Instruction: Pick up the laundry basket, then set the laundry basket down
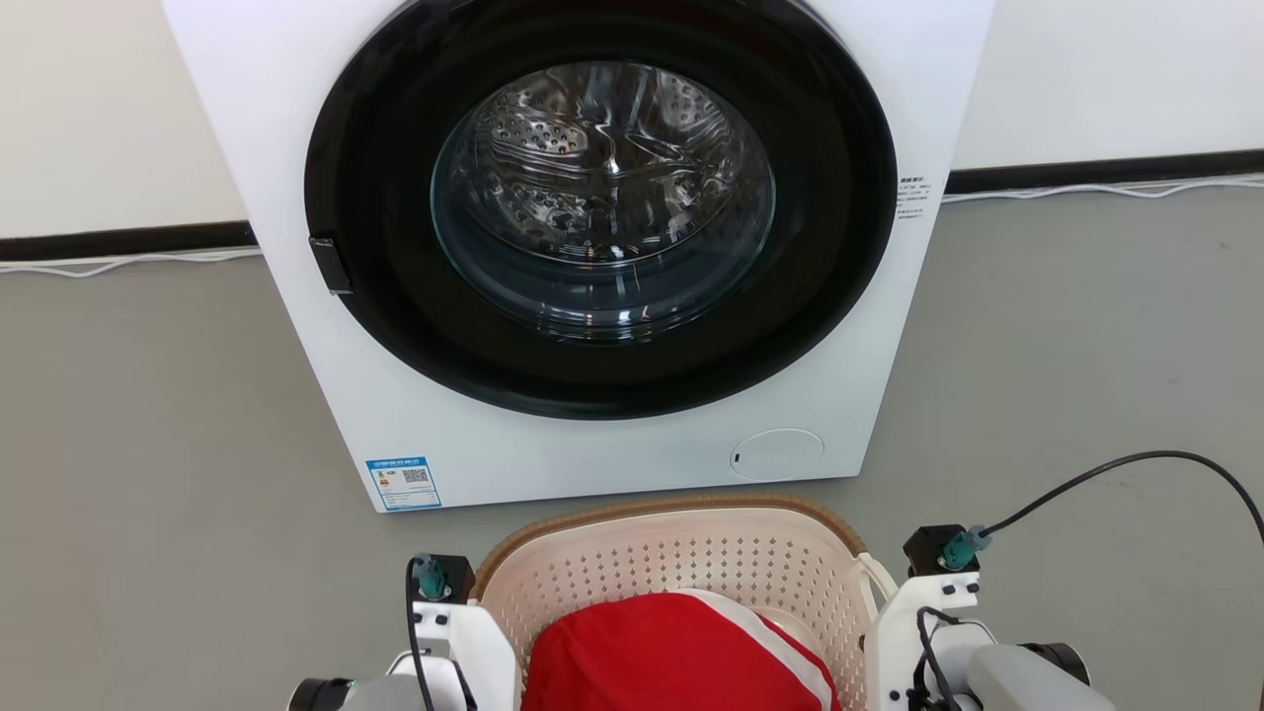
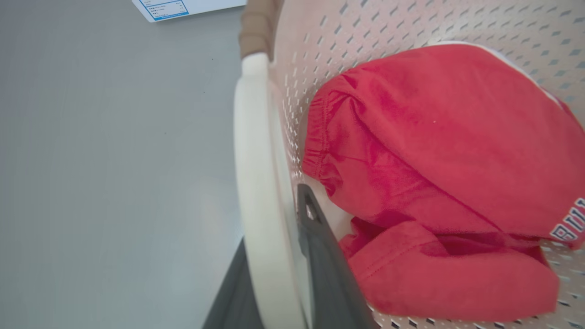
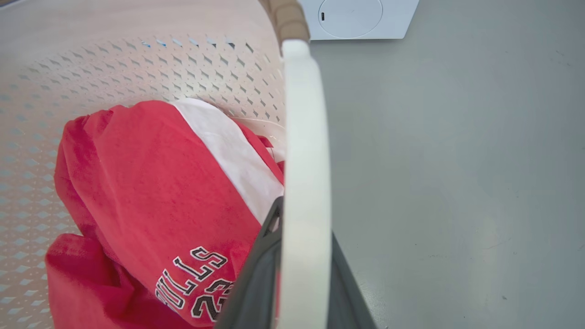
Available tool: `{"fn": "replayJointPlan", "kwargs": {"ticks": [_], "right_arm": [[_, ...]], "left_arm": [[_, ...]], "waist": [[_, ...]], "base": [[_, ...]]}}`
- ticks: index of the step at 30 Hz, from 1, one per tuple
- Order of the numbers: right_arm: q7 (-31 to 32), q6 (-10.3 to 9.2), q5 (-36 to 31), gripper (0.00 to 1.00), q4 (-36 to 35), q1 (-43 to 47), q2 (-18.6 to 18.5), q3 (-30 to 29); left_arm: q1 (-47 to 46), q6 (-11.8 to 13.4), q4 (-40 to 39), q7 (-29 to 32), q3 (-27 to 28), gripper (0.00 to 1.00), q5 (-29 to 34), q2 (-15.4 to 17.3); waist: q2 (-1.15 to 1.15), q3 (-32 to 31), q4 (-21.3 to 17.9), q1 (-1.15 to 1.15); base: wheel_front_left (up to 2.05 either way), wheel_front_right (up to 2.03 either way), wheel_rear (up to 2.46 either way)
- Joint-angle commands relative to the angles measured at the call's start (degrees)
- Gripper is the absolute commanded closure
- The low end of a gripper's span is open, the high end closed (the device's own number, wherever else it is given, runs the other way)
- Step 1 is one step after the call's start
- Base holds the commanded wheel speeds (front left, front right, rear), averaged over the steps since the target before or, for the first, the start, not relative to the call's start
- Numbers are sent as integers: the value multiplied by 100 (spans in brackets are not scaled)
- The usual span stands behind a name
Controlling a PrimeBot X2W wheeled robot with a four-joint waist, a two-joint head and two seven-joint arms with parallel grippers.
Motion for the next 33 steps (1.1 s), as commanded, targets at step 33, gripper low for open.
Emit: {"fn": "replayJointPlan", "kwargs": {"ticks": [33], "right_arm": [[54,44,102,100,-98,-72,11,169]], "left_arm": [[-199,89,48,36,-597,100,-615,132]], "waist": [[0,20,-104,0]], "base": [[0,0,0]]}}
